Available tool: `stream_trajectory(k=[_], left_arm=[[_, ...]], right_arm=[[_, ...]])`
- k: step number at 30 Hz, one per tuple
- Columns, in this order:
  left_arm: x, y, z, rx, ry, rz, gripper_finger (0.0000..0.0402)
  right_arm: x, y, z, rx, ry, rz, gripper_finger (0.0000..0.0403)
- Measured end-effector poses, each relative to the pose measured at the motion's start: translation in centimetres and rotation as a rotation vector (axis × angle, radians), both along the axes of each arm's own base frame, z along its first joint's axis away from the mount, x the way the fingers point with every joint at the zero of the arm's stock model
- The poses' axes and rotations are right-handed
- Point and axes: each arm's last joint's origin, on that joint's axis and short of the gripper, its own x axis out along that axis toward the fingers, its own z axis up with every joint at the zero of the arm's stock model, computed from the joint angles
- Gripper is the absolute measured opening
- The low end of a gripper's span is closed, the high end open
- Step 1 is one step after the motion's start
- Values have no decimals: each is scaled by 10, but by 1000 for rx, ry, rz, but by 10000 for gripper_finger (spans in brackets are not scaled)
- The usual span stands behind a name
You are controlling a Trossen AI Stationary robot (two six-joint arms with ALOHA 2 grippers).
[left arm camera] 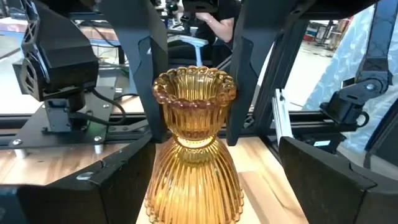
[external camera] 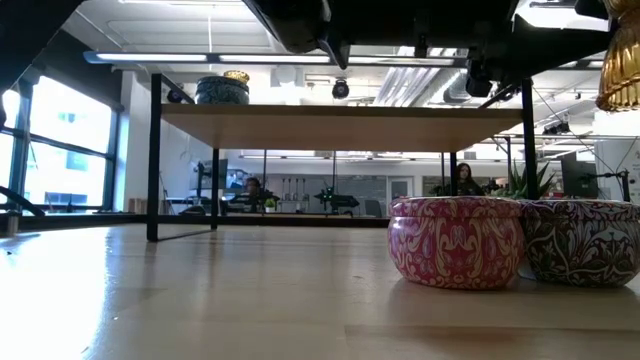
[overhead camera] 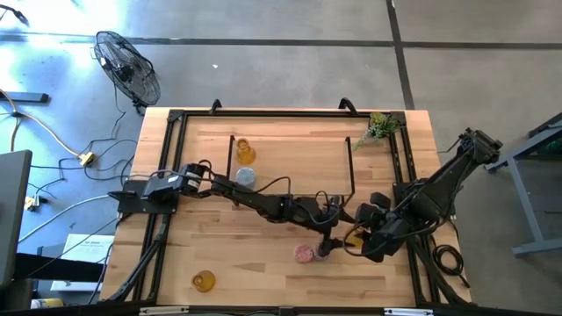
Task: Pick & Place candle stick holders
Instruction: Put the top yellow glass candle holder on the shelf aligned with the other glass candle holder
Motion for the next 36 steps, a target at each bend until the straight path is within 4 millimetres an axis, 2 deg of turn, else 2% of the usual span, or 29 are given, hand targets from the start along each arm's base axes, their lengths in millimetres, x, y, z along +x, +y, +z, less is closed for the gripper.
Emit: stream_trajectory(k=[5,11,19,23,28,31,36], left_arm=[[7,0,-9,-7,3,-4,335],[27,-5,-25,-9,33,-15,335],[38,-8,-11,-10,20,-45,335],[38,-8,-10,-8,24,-43,334],[38,-8,-12,-6,35,-43,333],[38,-8,-13,2,47,-45,313],[38,-8,-14,24,53,-45,244]], right_arm=[[2,-3,0,-4,-3,-5,154],[3,-2,1,2,-7,8,150],[4,-2,1,-1,-20,16,151],[4,-2,1,-3,-21,15,159],[5,-1,1,-2,-27,25,148],[6,-1,2,4,-37,26,148],[6,0,2,7,-37,28,159]])
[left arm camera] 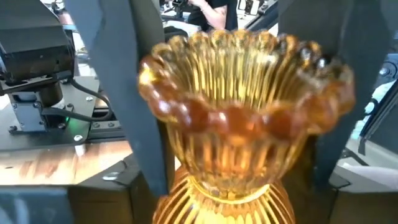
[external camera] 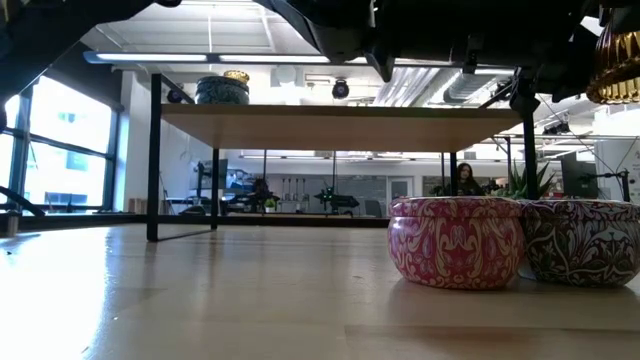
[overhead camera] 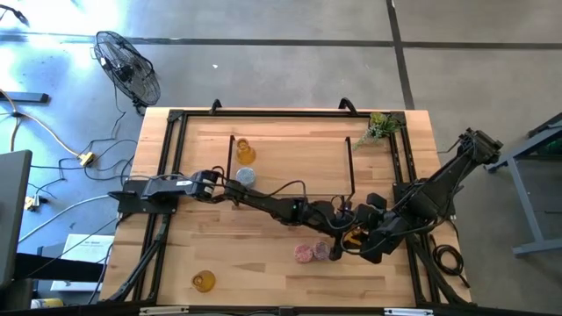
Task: Pick & Place candle stick holders
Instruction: Put the top yellow glass candle holder on the shelf aligned with the other glass candle holder
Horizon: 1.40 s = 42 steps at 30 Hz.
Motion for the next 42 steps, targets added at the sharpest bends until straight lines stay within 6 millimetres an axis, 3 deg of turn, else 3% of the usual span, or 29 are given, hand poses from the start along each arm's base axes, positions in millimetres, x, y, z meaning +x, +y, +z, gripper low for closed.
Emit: stream_trajectory(k=[11,17,25,32,42], left_arm=[[0,1,0,1,6,2,234],[0,1,0,1,8,1,223],[0,1,2,0,4,-2,193],[-1,1,0,4,20,-14,184],[-1,0,-1,9,28,-25,178]], right_arm=[[0,0,0,-1,4,2,148],[0,0,0,-3,2,-2,171],[0,1,-1,5,2,2,150],[1,2,0,8,-14,16,194],[4,4,2,16,-41,57,181]])
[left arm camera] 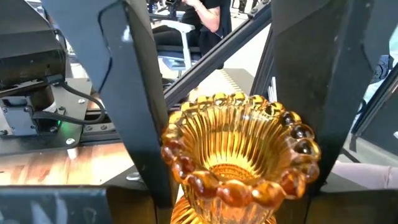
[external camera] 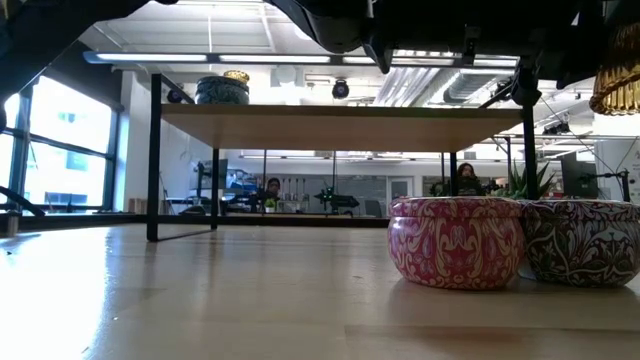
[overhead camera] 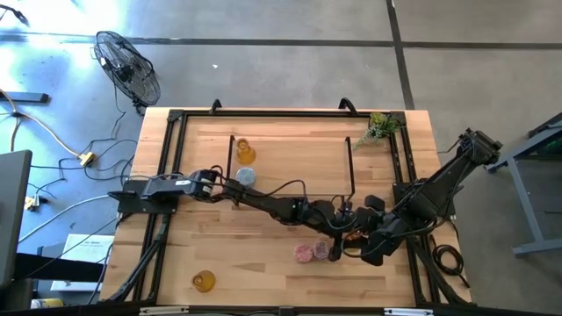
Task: Pick & Place candle stick holders
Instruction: Put the top yellow glass candle holder on the shelf aligned with the other glass candle holder
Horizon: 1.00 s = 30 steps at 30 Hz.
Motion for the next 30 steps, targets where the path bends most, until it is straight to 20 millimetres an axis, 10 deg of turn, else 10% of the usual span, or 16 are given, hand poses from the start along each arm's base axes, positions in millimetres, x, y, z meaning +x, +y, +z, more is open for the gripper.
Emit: stream_trajectory(k=[5,7,30], left_arm=[[0,0,-1,23,3,-14,176],[-1,-1,-6,32,28,-22,113],[-8,2,1,97,120,-25,116]], right_arm=[[2,2,2,-8,-31,52,194],[7,5,8,7,-107,53,196],[-14,36,42,83,-437,241,194]])
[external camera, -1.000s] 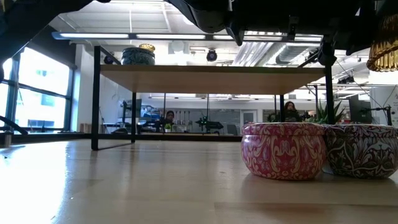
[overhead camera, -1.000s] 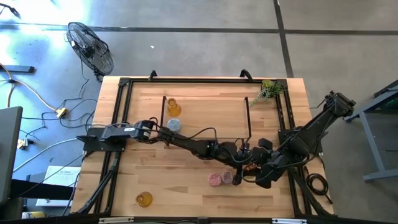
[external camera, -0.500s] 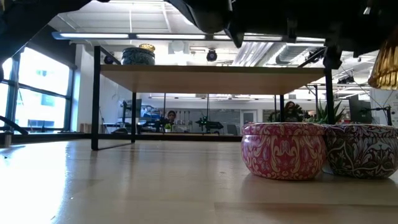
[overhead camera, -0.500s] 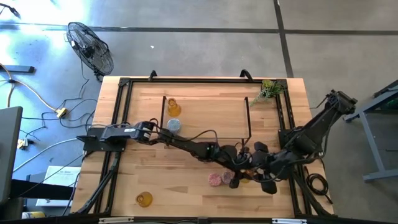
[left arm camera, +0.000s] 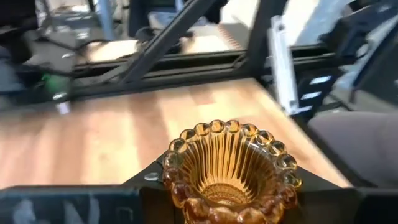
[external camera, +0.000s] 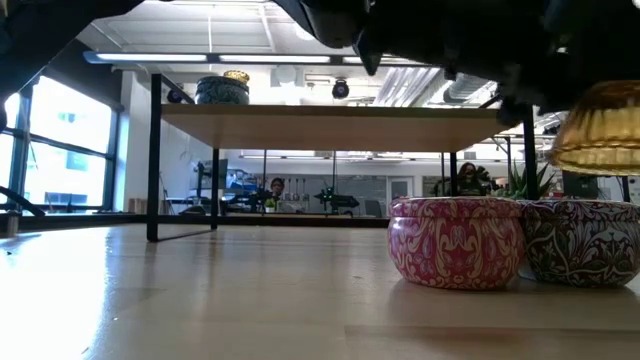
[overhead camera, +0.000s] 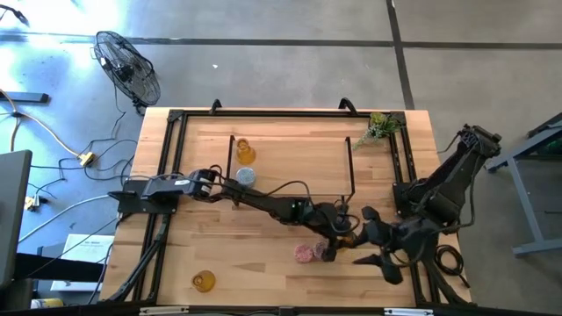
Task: Pick & Place candle stick holders
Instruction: Put the top yellow glass candle holder on the shelf aligned with the other glass candle holder
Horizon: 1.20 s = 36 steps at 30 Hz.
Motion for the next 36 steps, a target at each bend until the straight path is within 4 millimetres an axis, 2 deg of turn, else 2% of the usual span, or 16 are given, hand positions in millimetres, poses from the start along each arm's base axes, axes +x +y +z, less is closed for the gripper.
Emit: stream_trajectory(k=[5,11,17,20,25,28,36], left_arm=[[-8,0,34,20,-43,10,116],[-21,-7,56,55,-24,-5,116],[-44,-10,110,111,-100,63,116],[-59,-10,134,163,-116,129,116],[-91,-1,188,218,-194,284,116],[-108,5,211,207,-230,309,116],[-167,33,278,196,-315,503,116]], right_arm=[[-12,13,8,-5,-108,57,194],[-27,22,11,-63,-166,64,194],[-41,31,13,-107,-226,73,194],[-47,34,14,-129,-251,70,194],[-55,38,14,-139,-268,72,194],[-57,39,13,-145,-275,67,194],[-61,40,13,-151,-279,73,194]])
